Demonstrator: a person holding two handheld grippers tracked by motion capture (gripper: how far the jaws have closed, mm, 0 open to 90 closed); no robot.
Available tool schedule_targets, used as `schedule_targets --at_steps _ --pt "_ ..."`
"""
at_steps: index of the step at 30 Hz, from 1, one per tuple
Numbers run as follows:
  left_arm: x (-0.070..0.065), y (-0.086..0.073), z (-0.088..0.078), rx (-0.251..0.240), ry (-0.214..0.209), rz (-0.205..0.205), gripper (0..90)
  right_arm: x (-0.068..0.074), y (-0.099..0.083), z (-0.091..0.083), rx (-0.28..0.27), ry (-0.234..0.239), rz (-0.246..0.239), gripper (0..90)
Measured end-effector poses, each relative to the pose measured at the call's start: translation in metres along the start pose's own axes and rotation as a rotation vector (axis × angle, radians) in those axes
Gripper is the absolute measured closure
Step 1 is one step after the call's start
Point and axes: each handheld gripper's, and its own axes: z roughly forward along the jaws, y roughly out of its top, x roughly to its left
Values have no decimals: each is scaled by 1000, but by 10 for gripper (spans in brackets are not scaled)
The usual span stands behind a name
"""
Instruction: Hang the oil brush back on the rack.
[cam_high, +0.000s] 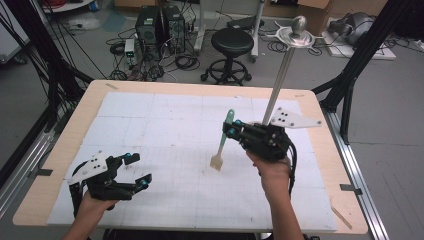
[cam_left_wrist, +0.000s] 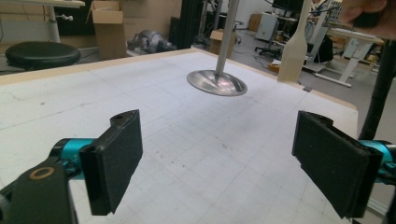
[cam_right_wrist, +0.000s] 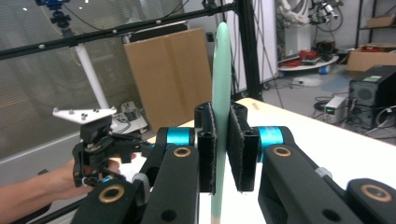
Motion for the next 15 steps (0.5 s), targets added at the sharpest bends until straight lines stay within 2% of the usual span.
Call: schedule_targets --at_steps 4,6,7,11,15 --pt "1 -1 -2 -8 -5 6 185 -7 12 -6 -2 -13 -5 830" --pt "2 -2 -4 0 -29 15 264 -13 23 -11 -7 -21 -11 830" --pt "2 -2 -4 0 -29 15 267 -15 26 -13 -11 -21 -12 830" --pt "3 -3 -5 -7 -26 25 226 -24 40 -21 -23 -43 -18 830" --pt "5 -4 -7 -1 -16 9 205 -32 53 -28 -32 -66 -25 830"
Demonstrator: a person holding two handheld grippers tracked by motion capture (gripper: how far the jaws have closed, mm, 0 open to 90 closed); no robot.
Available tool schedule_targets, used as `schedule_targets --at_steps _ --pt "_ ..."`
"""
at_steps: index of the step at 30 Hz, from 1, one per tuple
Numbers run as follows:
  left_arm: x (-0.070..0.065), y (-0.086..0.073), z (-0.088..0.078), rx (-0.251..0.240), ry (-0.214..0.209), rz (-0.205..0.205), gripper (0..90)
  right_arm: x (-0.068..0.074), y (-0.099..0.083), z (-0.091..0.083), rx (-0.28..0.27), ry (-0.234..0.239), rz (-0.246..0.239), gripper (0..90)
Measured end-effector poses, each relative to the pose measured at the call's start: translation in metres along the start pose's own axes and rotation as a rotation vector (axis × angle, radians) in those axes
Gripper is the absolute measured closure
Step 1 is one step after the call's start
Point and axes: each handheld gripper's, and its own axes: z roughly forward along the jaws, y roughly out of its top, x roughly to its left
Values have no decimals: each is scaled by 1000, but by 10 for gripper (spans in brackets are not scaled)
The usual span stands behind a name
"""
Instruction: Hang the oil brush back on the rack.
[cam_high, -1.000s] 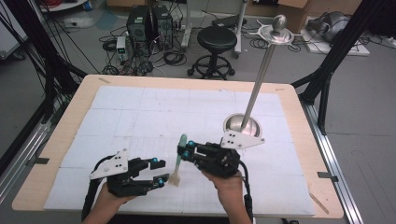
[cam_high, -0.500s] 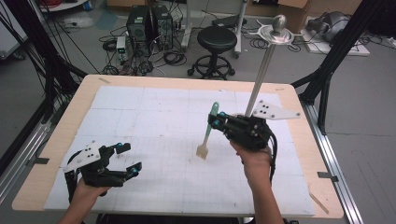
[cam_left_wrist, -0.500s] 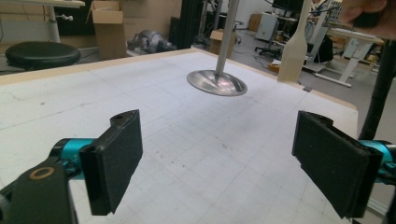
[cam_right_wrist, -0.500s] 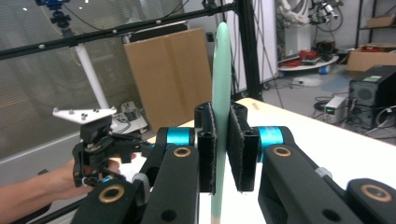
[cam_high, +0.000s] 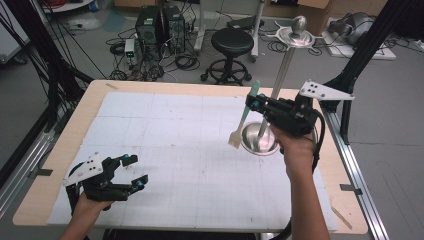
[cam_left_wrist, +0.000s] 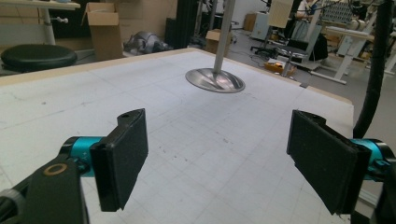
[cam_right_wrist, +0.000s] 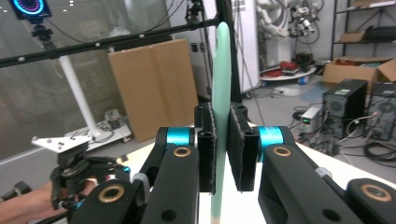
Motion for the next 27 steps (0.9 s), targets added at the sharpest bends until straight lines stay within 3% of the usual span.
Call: schedule_targets --at_steps 3,8,18,27 --pt "3 0 -3 -15 30 -22 189 -9 9 -5 -10 -22 4 830" --pt "6 -1 -7 -34 42 -46 182 -21 24 -12 -21 -48 4 830" --pt "5 -1 -7 -32 34 -45 183 -34 44 -12 -19 -60 1 830" --pt "4 -1 -7 -36 30 -51 183 -40 46 -16 -30 -78 18 830"
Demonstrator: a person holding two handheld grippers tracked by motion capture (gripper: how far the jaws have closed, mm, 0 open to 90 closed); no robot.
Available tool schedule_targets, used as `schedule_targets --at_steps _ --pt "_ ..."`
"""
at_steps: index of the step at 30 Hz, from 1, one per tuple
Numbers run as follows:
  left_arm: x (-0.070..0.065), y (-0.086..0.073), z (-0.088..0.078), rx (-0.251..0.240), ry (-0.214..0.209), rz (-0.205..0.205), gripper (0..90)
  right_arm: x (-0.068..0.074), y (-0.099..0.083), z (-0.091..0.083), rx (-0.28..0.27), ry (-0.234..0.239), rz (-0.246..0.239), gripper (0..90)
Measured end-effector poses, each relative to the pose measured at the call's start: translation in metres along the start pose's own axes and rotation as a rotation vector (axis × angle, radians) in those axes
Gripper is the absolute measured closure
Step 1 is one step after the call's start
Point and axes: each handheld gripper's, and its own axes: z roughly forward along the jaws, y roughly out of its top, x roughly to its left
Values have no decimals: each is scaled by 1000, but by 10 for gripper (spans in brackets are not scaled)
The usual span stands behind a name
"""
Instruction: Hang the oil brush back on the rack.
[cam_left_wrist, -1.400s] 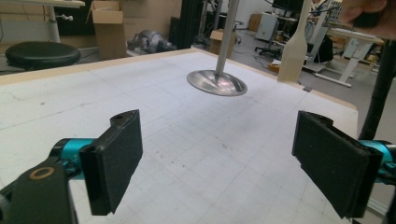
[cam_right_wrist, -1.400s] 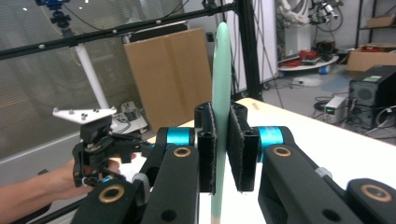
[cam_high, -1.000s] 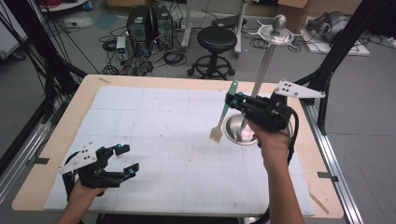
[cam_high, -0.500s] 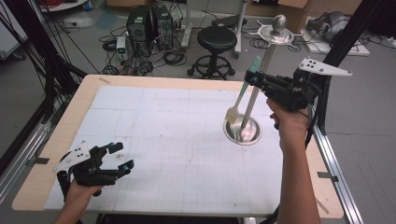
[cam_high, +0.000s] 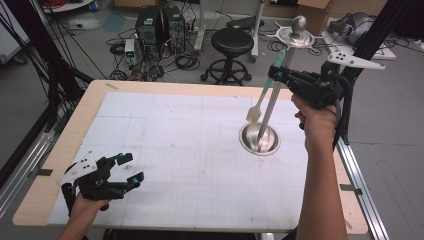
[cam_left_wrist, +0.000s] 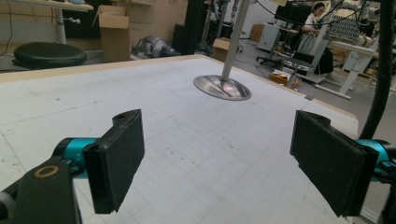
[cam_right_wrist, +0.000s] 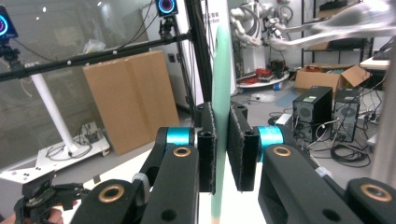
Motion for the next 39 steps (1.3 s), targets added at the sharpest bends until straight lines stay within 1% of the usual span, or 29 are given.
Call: schedule_targets --at_steps 2,4,5,13,16,20,21,22,26,27,28,29,30,32,33,34,35,36,38,39 --pt "0 0 0 2 -1 2 183 -2 0 -1 -4 0 6 830" --pt "0 0 1 4 -4 3 183 -4 0 -1 5 -10 6 830" --pt "0 0 1 3 -5 2 183 -6 -1 -1 0 -11 15 830" --pt "0 -1 2 7 -13 5 186 -12 0 0 -13 -19 32 829" --pt "0 -1 1 4 -14 4 186 -15 -1 0 -20 -27 49 830" --pt "0 -1 2 5 -16 5 187 -16 -1 1 -18 -40 48 830" --pt "0 -1 2 5 -16 6 188 -17 -2 1 -17 -57 51 829" --pt "0 -1 1 5 -16 6 188 -18 -2 0 -20 -63 50 829" --pt "0 -1 1 4 -12 7 188 -17 -6 0 -19 -73 48 816" --pt "1 -1 2 8 -10 7 188 -16 -8 -2 -37 -97 52 669" --pt "1 -1 2 8 -10 7 188 -16 -8 -2 -37 -97 52 669" --pt "1 -1 2 8 -11 7 188 -13 -12 -3 -51 -180 44 475" --pt "0 -1 2 8 -10 7 188 -11 -16 -5 -65 -203 31 473" --pt "1 -2 2 10 -8 9 189 -7 -23 -9 -77 -243 14 384" --pt "1 -2 2 13 -7 9 190 -5 -26 -11 -79 -268 15 341" --pt "1 -2 2 13 -7 9 190 -5 -26 -11 -79 -268 15 341" --pt "1 -2 2 15 -6 8 190 -3 -35 -17 -80 -294 -4 332" --pt "1 -2 2 15 -6 9 190 -3 -35 -17 -80 -294 -4 332" --pt "1 -2 1 13 -2 9 190 -1 -43 -22 -78 -306 -8 295" --pt "1 -2 1 11 -3 8 190 0 -51 -27 -71 -316 -27 289"
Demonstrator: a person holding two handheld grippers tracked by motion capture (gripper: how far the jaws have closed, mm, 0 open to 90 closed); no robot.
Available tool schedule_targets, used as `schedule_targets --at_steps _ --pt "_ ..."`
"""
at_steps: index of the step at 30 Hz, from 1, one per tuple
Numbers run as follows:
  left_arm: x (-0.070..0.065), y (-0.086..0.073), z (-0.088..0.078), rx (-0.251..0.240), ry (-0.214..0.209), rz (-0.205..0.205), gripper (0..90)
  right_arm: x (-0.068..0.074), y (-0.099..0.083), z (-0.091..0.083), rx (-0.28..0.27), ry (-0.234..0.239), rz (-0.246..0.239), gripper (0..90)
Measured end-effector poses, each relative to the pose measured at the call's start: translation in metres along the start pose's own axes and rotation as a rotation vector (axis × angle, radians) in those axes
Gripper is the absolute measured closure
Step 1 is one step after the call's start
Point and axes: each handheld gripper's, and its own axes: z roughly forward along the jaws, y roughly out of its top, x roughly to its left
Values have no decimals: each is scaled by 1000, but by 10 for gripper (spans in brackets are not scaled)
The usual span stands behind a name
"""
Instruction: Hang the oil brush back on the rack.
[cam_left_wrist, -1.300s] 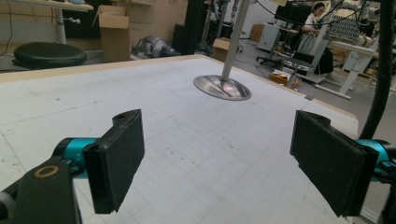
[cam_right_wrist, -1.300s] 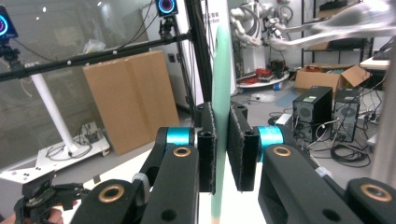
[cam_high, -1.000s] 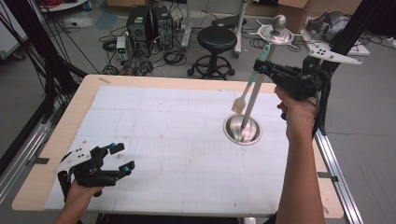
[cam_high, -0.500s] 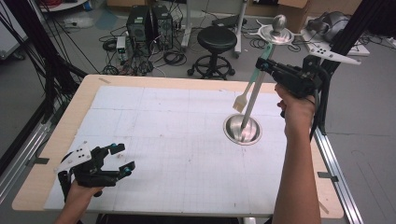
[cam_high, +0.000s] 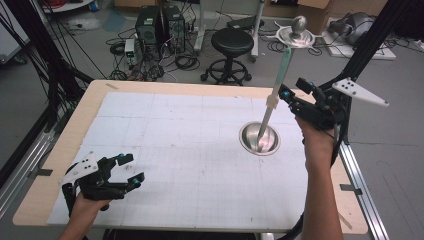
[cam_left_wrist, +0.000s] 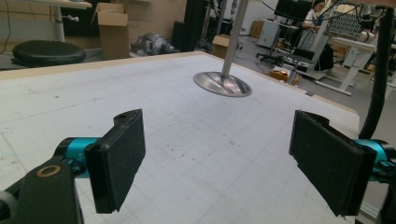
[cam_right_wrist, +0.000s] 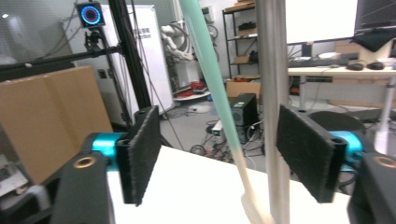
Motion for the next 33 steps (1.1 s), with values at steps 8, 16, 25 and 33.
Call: schedule_targets --at_steps 8,16,25,33 --pt "1 -1 -1 6 0 0 190 7 -30 -20 47 -42 -52 191" --pt "2 -1 -2 -4 12 -6 190 29 -83 -48 110 -63 -148 169" --pt "3 -2 -3 1 18 -10 190 42 -148 -79 153 -97 -120 169" --pt "1 -3 -5 -9 16 -13 190 43 -165 -100 167 -95 -74 169"
